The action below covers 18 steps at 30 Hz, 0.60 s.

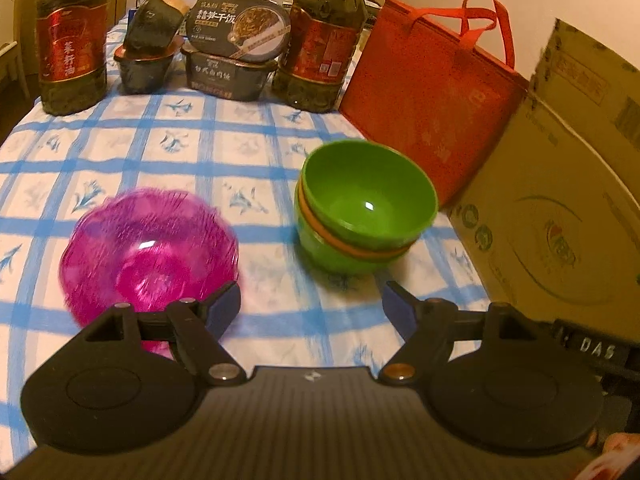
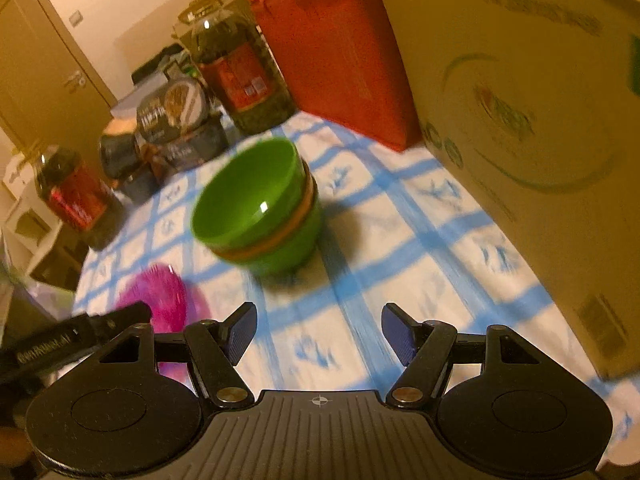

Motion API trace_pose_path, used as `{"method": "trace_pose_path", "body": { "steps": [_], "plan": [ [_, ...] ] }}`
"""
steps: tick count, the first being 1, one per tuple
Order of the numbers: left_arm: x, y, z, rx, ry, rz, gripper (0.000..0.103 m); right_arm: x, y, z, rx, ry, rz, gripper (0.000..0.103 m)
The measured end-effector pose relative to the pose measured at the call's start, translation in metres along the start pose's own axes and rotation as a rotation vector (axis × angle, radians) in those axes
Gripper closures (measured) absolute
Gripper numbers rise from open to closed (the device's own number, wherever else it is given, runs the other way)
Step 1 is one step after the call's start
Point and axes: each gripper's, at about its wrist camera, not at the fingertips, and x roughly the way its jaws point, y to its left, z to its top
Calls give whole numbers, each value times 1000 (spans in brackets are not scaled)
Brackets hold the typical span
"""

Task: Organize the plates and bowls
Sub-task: 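Move both grippers to the rim of the bowl stack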

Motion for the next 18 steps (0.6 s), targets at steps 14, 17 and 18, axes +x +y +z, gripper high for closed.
{"method": "trace_pose_path", "body": {
  "steps": [14,17,18],
  "plan": [
    [87,8,71,-29,45,5,29,84,5,74,-12,28,20,34],
    [105,11,77,-38,80,-16,32,104,1,80,-3,60,28,34],
    [111,11,78,-39,91,-16,34,109,1,80,-5,68,26,34]
  ]
}}
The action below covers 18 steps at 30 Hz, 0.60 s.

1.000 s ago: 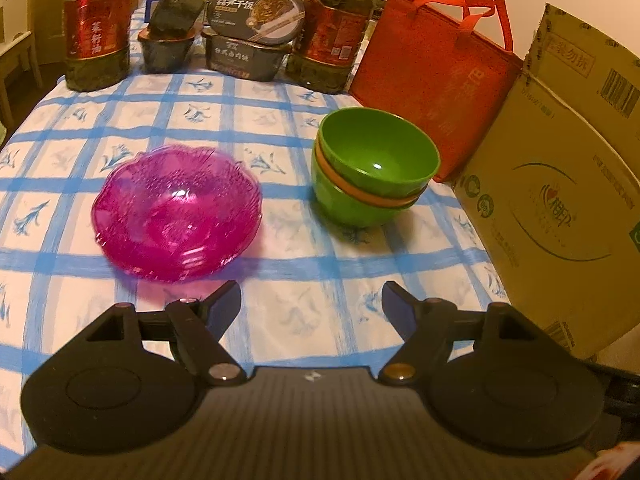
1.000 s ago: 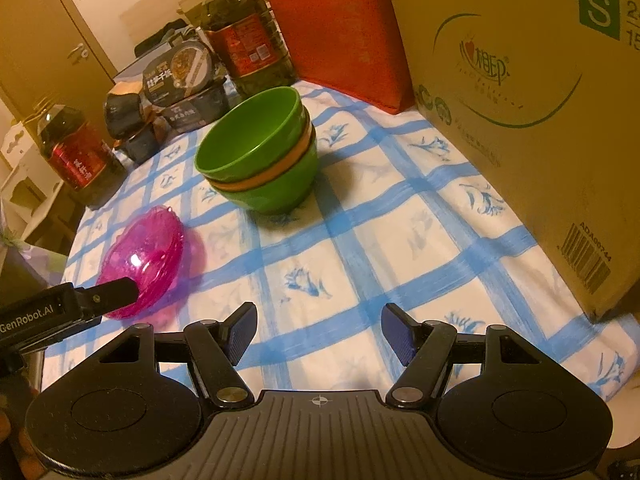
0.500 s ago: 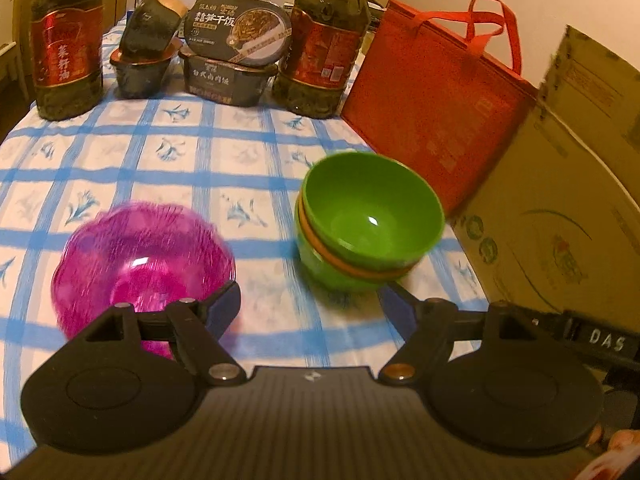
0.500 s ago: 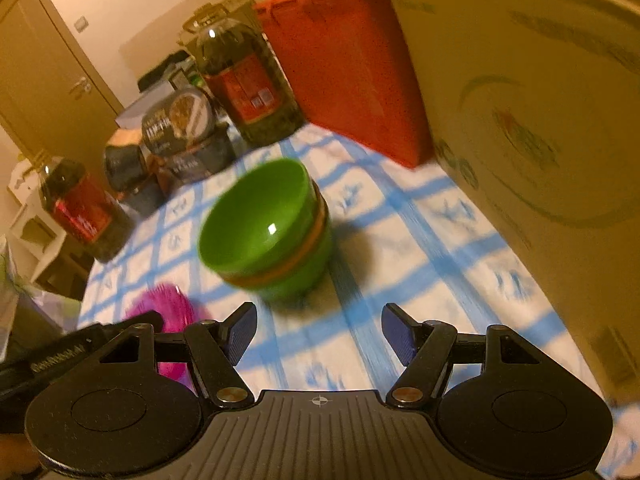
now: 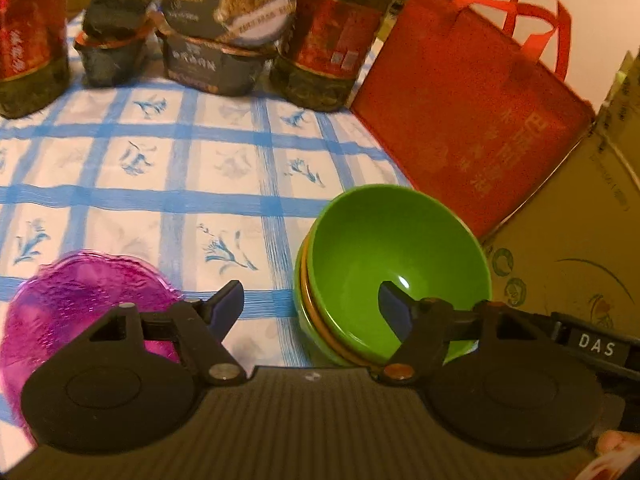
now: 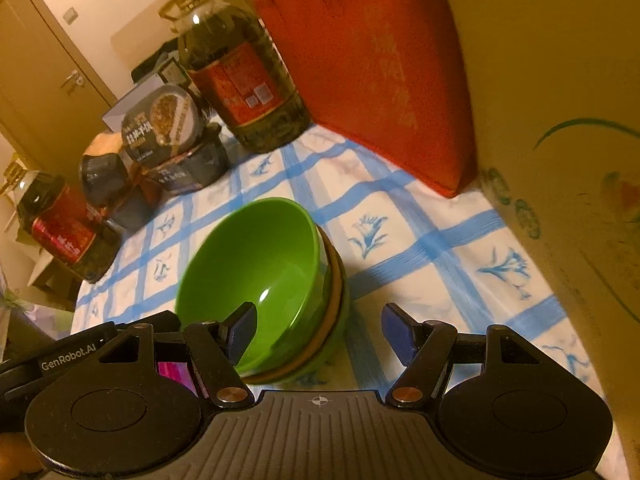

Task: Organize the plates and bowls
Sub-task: 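Move both grippers to the rim of the bowl stack, then close both grippers on the bowl stack rim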

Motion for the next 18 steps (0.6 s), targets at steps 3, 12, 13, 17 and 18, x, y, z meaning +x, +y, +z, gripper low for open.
{"method": "trace_pose_path", "body": {
  "steps": [3,12,13,17,18],
  "plan": [
    [18,5,2,-18,36,-5,41,16,-1,3,-5,24,-14,34],
    [48,12,2,-34,84,-41,64,48,-2,4,-20,72,-34,35],
    [49,12,2,-34,86,-46,65,50,-2,4,-19,72,-37,37],
    [53,10,3,-21,91,-52,68,57,-3,3,-6,90,-27,52],
    [53,9,3,-17,91,-47,69,58,-2,2,-7,92,-28,55]
  ]
}}
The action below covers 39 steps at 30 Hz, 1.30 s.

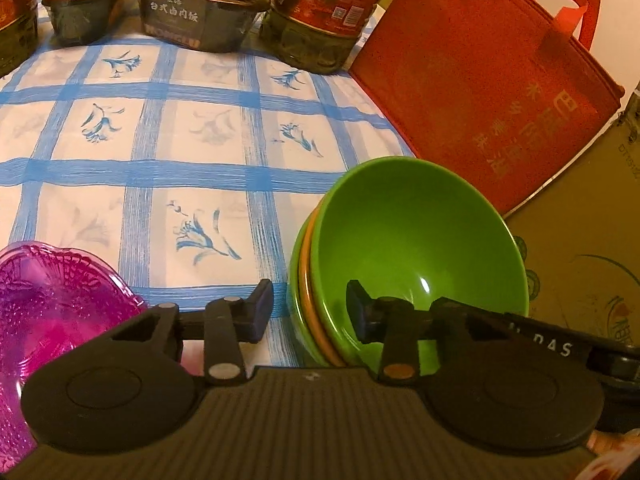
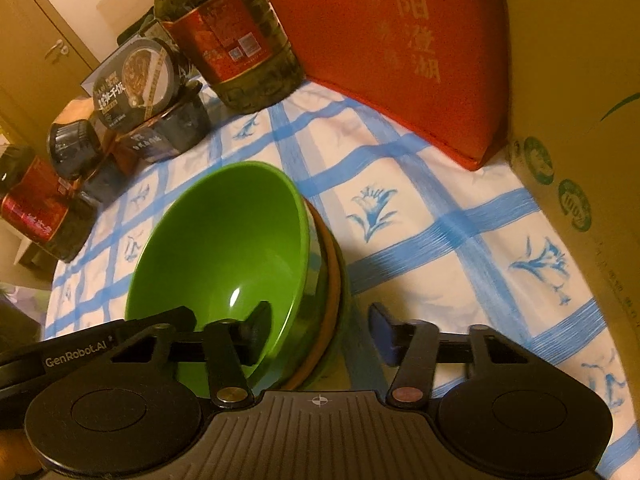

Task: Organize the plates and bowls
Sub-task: 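Close both grippers on the bowl stack rim, then lift the bowl stack and carry it toward the pink plates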

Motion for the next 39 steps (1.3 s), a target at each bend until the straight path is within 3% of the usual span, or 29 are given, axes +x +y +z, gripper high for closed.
{"method": "trace_pose_path", "body": {
  "steps": [3,5,9,20,29,39],
  "plan": [
    [1,-2,0,12,2,7,72,0,1,-1,1,-8,-1,66],
    [1,-2,1,17,5,2,74,0,1,-1,3,-9,-6,68],
    [2,-3,1,24,10,2,79,0,2,-1,-5,-8,-16,70],
    [-11,-6,-12,33,25,11,80,-10,1,-12,16,8,-19,73],
    [-40,-8,-54,41,54,13,79,-39,0,-54,33,20,-24,73],
    [-88,-8,-112,50,52,17,79,-81,1,-123,44,35,-21,74]
  ]
}}
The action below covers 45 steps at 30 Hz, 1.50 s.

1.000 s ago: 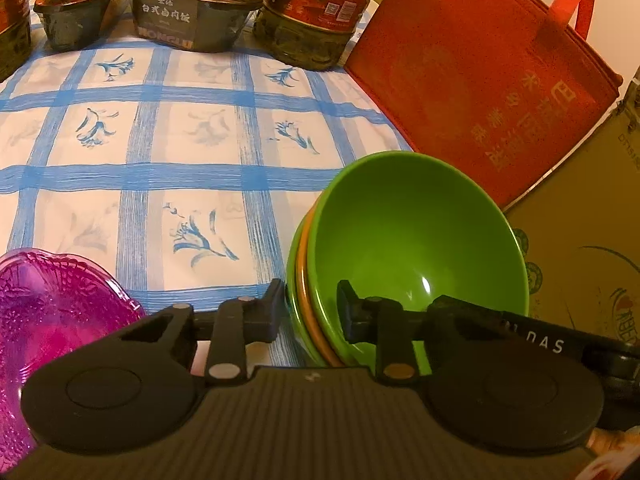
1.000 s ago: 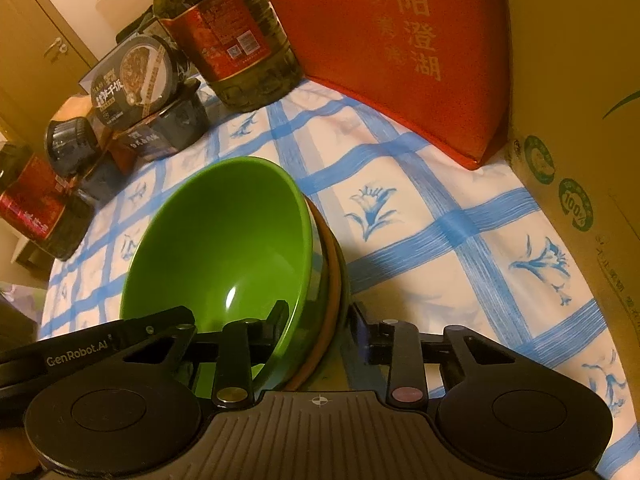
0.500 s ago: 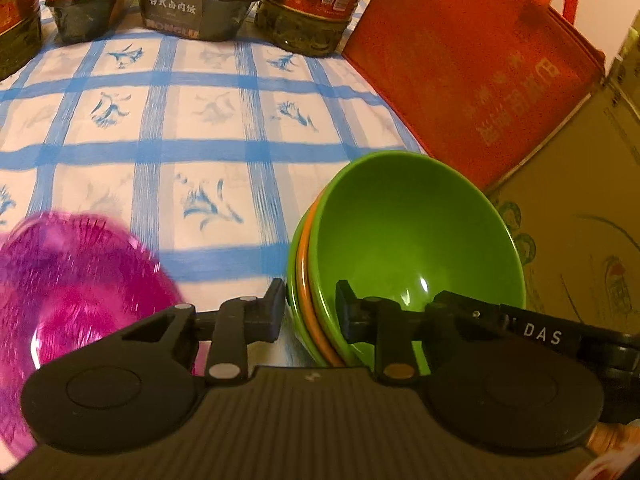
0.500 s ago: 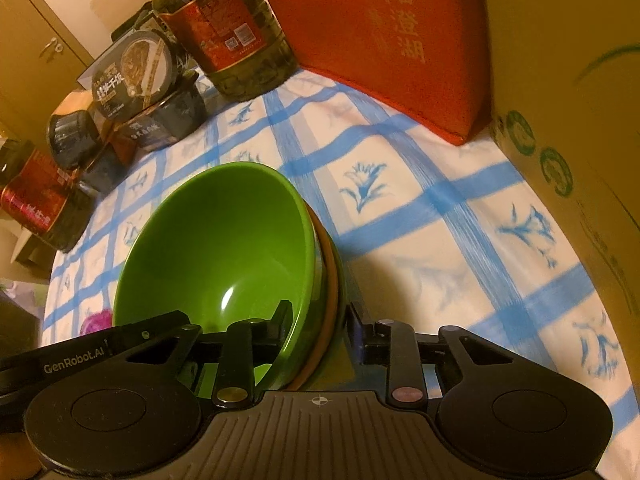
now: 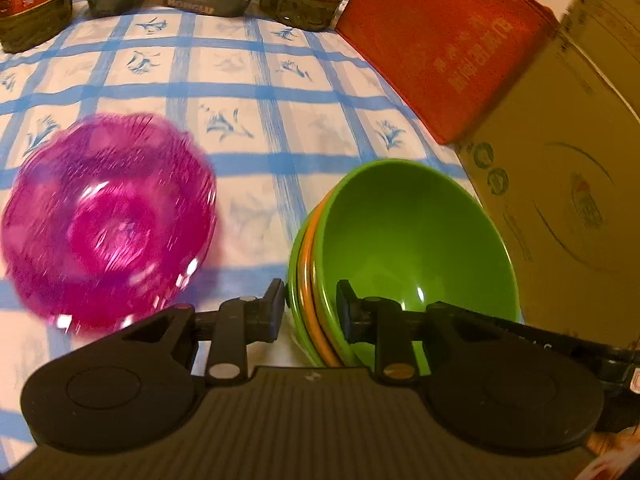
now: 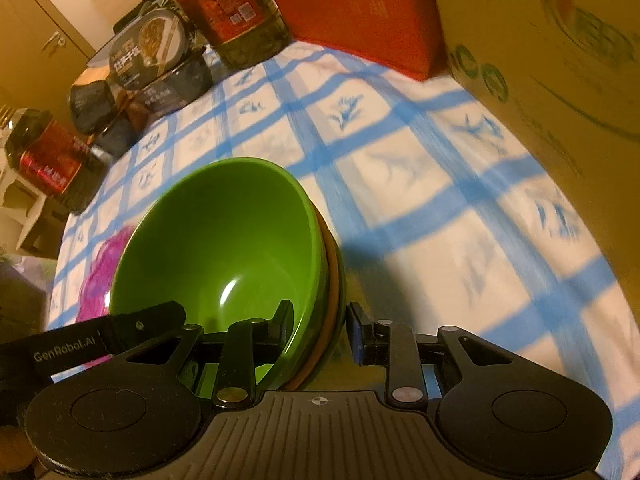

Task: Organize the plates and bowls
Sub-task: 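Lift the bowl stack and carry it toward the pink plates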

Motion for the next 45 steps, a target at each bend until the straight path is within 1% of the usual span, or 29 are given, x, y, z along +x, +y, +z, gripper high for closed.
{"method": "trace_pose_path", "body": {
  "steps": [10,16,22,27,33,39,45],
  "plan": [
    [-52,20,-66,-44,-15,7,79,-34,18,-62,-23,-2,15,74],
    [-79,39,-92,-80,-36,20,79,-45,39,-91,-59,0,29,74],
    [-108,62,-106,-109,-66,33,79,-51,66,-110,-99,0,47,74],
    [-129,80,-110,-133,-95,43,79,-54,90,-119,-136,3,65,74],
    [-150,98,-108,-162,-131,58,79,-55,119,-119,-185,-1,84,74],
    [-162,108,-93,-166,-167,74,79,-54,141,-107,-215,-13,100,74],
    [-165,114,-69,-171,-191,68,79,-50,157,-85,-228,-27,104,74]
  ]
}}
